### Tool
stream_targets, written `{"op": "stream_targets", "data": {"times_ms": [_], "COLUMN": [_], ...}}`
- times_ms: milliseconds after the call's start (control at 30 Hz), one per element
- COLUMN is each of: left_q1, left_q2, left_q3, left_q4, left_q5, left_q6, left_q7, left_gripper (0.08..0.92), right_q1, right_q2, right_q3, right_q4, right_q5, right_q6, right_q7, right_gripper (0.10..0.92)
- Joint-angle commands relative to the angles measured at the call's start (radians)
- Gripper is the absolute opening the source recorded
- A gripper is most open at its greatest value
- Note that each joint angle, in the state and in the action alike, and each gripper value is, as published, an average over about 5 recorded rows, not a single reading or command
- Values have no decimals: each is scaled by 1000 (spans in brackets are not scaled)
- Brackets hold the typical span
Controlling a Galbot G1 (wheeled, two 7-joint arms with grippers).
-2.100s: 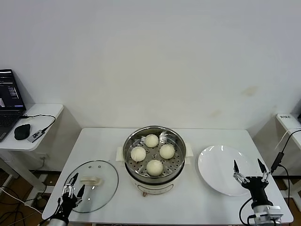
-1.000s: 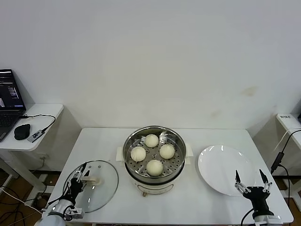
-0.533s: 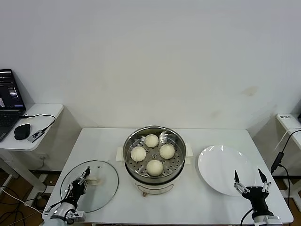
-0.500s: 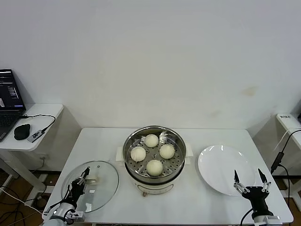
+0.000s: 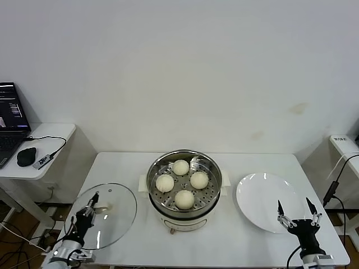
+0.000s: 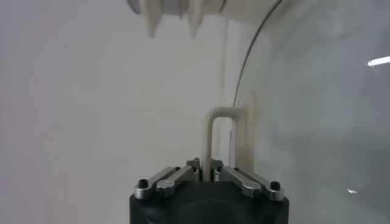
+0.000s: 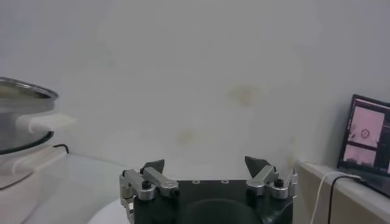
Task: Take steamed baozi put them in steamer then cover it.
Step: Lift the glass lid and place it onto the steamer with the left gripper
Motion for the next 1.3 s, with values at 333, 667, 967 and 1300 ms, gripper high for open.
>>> {"op": "stream_targets", "data": {"times_ms": [333,667,967,1300], "left_q1": [-64,-253,-534,-593], "left_q2": [204,299,167,-28], "left_q3": [-43,276,526,649], "left_q4": [-291,-400,-344,-328], "left_q5": [-276,-394,-209,79], "left_q6": [233,416,532,574], "left_q7": [268,319,391,516], "left_gripper": [155,155,155,155], "right_q1": [1,-22,-19,-5], "right_q2": [-7,17,73,78], "right_q3": [-12,-29,-87,-93], "right_q4": [-1,-1,-18,-49], "right_q5": [-18,-69,-139,-178], "right_q6": [2,11,14,24], "right_q7": [-2,0,9,16], "right_gripper": [823,823,823,823]}}
